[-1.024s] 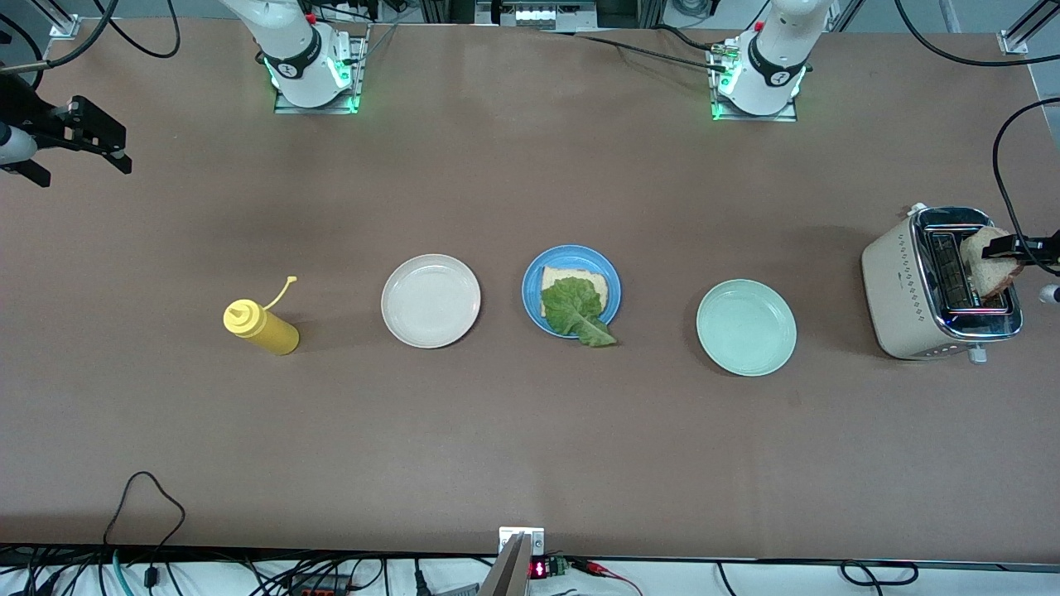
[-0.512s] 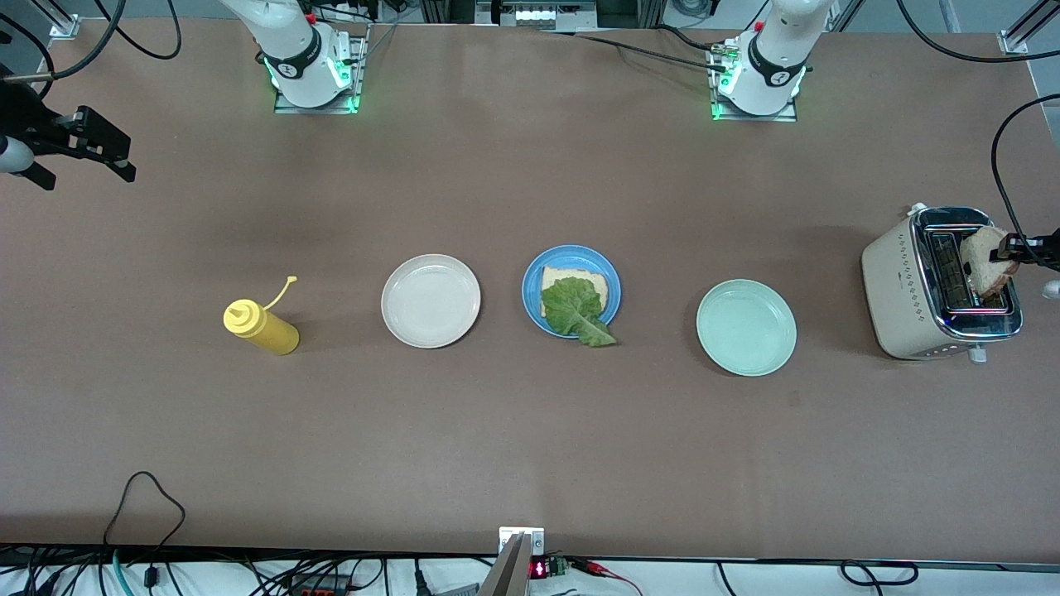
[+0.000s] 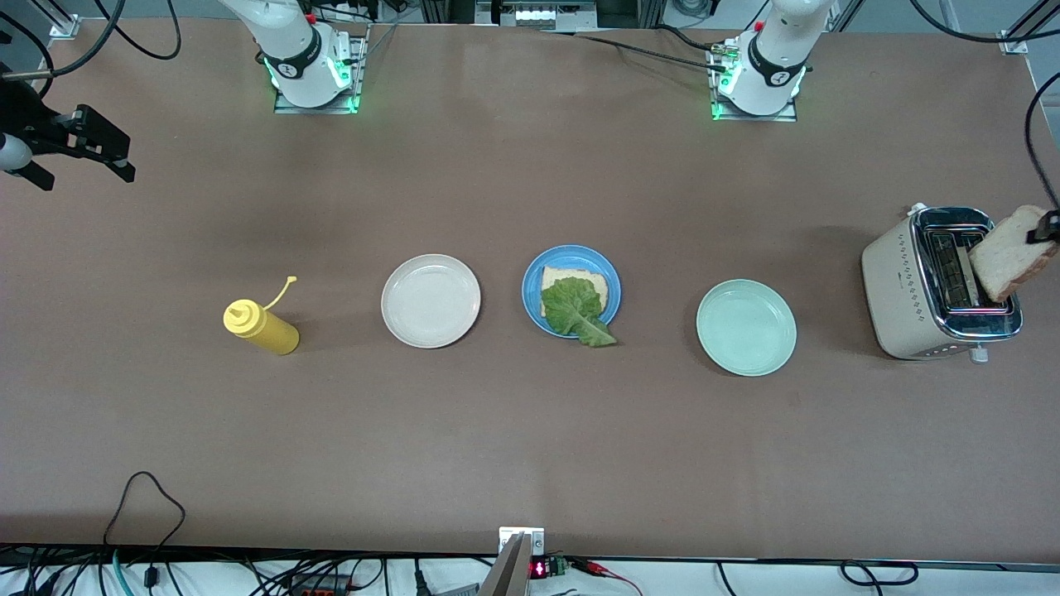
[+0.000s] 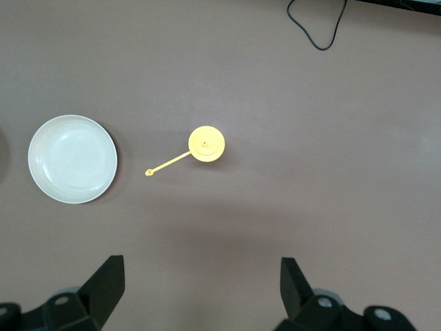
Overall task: Make sandwich in blue plate with both arms
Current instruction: 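Lift the bread slice out of the toaster with the left gripper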
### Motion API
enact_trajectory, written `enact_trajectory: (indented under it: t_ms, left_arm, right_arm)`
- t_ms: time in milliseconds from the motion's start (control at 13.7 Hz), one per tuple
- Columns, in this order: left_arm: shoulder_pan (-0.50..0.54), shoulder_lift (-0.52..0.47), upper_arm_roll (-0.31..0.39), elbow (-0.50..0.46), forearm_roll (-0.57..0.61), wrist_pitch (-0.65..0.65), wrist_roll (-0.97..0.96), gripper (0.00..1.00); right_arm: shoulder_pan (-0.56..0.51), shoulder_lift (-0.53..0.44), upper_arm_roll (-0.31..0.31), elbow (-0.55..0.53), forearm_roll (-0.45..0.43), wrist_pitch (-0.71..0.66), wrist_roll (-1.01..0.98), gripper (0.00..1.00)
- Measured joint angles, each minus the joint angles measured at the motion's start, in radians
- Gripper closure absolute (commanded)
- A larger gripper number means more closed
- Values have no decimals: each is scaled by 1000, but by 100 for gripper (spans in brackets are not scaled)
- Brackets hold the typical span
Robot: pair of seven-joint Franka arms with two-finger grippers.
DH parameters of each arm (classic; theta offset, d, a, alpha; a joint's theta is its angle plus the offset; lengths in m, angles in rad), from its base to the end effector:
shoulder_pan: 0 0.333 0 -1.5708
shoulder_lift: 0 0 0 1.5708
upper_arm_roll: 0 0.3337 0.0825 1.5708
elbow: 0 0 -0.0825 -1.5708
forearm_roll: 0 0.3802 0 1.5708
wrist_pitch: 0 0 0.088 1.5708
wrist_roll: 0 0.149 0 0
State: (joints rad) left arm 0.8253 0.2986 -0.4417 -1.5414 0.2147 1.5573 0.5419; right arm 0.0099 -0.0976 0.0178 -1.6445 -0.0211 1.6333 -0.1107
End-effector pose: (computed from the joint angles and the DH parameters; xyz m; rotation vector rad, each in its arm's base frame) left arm 0.5396 0.2802 0.4533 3.0662 -0.2794 -0.4100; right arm 0.5281 0.0121 0.6239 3.1049 0.2158 0.1329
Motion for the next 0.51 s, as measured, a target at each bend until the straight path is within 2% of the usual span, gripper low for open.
enact_trajectory:
  t_ms: [220,512]
  left_arm:
    - [-1,-15,-65,92,-1,-111,-10,99]
    - [-21,-2,-201,101,-6,-167,-118,99]
  right_arm:
    - [8,0,0,3,0,0,23,0]
    - [9,0,0,3,1,-16,91,0]
